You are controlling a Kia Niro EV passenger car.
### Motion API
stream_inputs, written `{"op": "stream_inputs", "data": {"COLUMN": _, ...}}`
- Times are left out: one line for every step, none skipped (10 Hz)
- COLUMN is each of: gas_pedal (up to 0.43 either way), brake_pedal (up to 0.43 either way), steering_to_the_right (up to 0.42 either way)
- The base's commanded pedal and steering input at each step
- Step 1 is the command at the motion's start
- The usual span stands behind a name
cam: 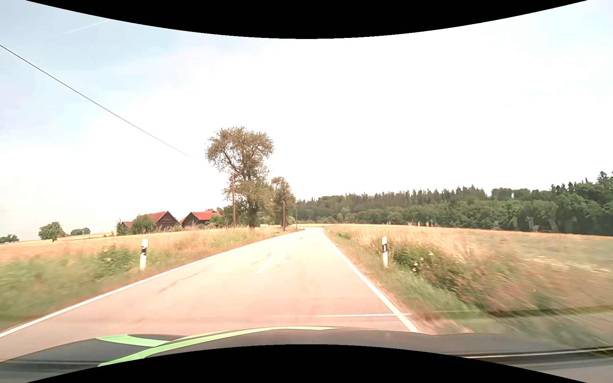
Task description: Follow the waypoints while adhering to traffic rules and regulations
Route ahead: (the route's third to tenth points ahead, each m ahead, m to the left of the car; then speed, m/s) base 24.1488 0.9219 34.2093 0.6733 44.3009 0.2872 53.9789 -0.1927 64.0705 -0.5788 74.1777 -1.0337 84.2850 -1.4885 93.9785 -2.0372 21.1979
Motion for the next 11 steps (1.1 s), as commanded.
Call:
{"op": "stream_inputs", "data": {"gas_pedal": 0.350, "brake_pedal": 0.000, "steering_to_the_right": 0.009}}
{"op": "stream_inputs", "data": {"gas_pedal": 0.350, "brake_pedal": 0.000, "steering_to_the_right": 0.009}}
{"op": "stream_inputs", "data": {"gas_pedal": 0.339, "brake_pedal": 0.000, "steering_to_the_right": 0.008}}
{"op": "stream_inputs", "data": {"gas_pedal": 0.339, "brake_pedal": 0.000, "steering_to_the_right": 0.008}}
{"op": "stream_inputs", "data": {"gas_pedal": 0.331, "brake_pedal": 0.000, "steering_to_the_right": 0.008}}
{"op": "stream_inputs", "data": {"gas_pedal": 0.331, "brake_pedal": 0.000, "steering_to_the_right": 0.007}}
{"op": "stream_inputs", "data": {"gas_pedal": 0.319, "brake_pedal": 0.000, "steering_to_the_right": 0.005}}
{"op": "stream_inputs", "data": {"gas_pedal": 0.311, "brake_pedal": 0.000, "steering_to_the_right": 0.005}}
{"op": "stream_inputs", "data": {"gas_pedal": 0.287, "brake_pedal": 0.000, "steering_to_the_right": 0.005}}
{"op": "stream_inputs", "data": {"gas_pedal": 0.280, "brake_pedal": 0.000, "steering_to_the_right": 0.005}}
{"op": "stream_inputs", "data": {"gas_pedal": 0.268, "brake_pedal": 0.000, "steering_to_the_right": 0.005}}
